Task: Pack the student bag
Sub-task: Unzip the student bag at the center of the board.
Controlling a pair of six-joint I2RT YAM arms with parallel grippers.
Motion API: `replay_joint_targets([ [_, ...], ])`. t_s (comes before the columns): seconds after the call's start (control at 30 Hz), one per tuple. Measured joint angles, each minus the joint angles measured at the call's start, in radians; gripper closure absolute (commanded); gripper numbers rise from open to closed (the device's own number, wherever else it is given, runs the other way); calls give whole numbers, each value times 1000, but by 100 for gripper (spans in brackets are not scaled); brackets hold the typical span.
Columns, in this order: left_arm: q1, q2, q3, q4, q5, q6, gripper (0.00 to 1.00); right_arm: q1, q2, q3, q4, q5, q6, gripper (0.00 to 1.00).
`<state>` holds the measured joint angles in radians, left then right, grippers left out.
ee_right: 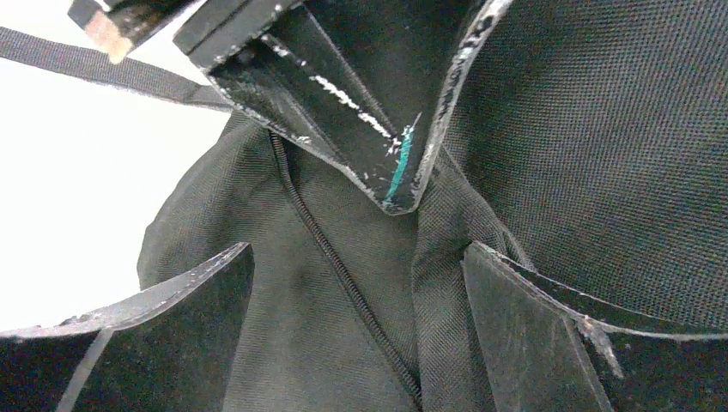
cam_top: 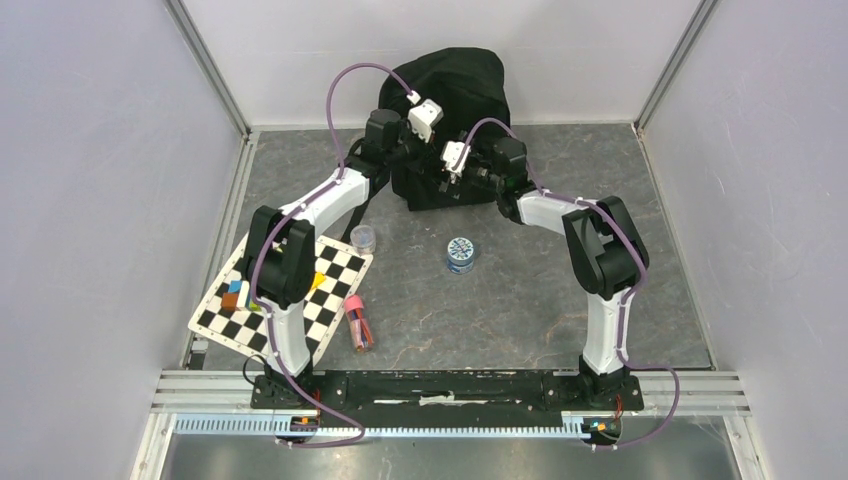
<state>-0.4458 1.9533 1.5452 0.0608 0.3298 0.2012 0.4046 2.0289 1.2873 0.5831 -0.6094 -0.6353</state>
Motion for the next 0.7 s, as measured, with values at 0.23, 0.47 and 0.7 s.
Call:
replay_joint_targets([
  [0.23,-8,0,0,3,-45,-47,98,8,-106,-243,57,18,10,2],
  [0.47,-8,0,0,9,-46,-71,98,23,-127,-289,31,16,28,2],
  [0.7,-7,0,0,22,-10,-85,98,26,-35,-76,-34,36,16,2],
])
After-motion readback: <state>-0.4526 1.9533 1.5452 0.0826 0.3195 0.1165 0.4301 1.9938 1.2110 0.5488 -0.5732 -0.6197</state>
